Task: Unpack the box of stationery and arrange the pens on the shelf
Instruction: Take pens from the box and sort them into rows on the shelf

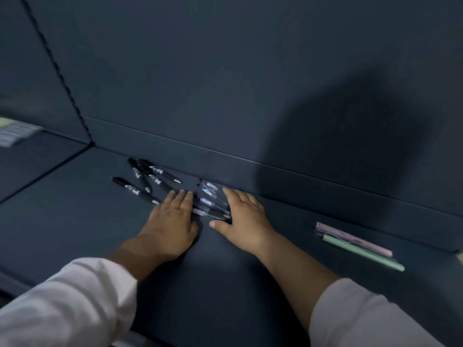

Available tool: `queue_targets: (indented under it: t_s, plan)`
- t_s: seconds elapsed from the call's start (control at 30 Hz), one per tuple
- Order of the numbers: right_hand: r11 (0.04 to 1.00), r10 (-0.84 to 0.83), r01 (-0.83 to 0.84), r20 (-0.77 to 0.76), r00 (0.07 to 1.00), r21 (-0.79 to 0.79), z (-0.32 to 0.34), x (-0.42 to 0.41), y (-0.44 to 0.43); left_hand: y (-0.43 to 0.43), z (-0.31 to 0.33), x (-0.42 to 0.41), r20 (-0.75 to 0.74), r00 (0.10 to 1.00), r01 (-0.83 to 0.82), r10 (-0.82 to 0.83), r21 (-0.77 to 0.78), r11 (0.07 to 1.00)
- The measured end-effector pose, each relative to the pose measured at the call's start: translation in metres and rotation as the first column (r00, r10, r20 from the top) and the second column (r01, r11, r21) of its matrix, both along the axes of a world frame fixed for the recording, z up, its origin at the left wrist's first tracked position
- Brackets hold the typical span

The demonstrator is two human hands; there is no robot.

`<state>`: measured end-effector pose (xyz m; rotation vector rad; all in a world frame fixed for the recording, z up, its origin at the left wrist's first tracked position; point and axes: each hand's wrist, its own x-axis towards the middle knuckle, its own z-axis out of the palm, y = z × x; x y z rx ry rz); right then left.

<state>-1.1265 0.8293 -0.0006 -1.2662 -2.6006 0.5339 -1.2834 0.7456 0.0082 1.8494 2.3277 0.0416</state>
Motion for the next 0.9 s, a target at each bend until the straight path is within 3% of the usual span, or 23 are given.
queue_targets:
  t_s: [0.23, 0.4, 0.63, 0.77, 0.9]
  plan:
    - [0.992, 0.028, -0.029, 0.016, 0.999, 0.122, 0.001, 0.010, 0.001, 0.000, 0.005, 0.014, 0.184, 0.967, 0.154, -0.174, 0.122, 0.981]
    - [0.989, 0.003, -0.044, 0.281, 0.960, 0.140, 0.005, 0.036, -0.002, 0.009, 0.004, 0.024, 0.148, 0.948, 0.268, -0.282, 0.106, 0.958]
    - [0.995, -0.090, 0.055, 0.536, 0.839, 0.082, 0.027, 0.018, -0.010, -0.011, 0.016, -0.017, 0.123, 0.967, 0.209, -0.224, 0.125, 0.970]
    - [0.989, -0.112, 0.053, 0.464, 0.879, 0.139, 0.048, -0.027, -0.034, -0.041, 0.026, -0.061, 0.133, 0.977, 0.143, -0.167, 0.176, 0.974]
    - [0.963, -0.008, -0.081, 0.326, 0.945, 0.257, 0.067, -0.105, -0.072, -0.082, 0.038, -0.122, 0.110, 0.990, 0.070, -0.092, 0.194, 0.979]
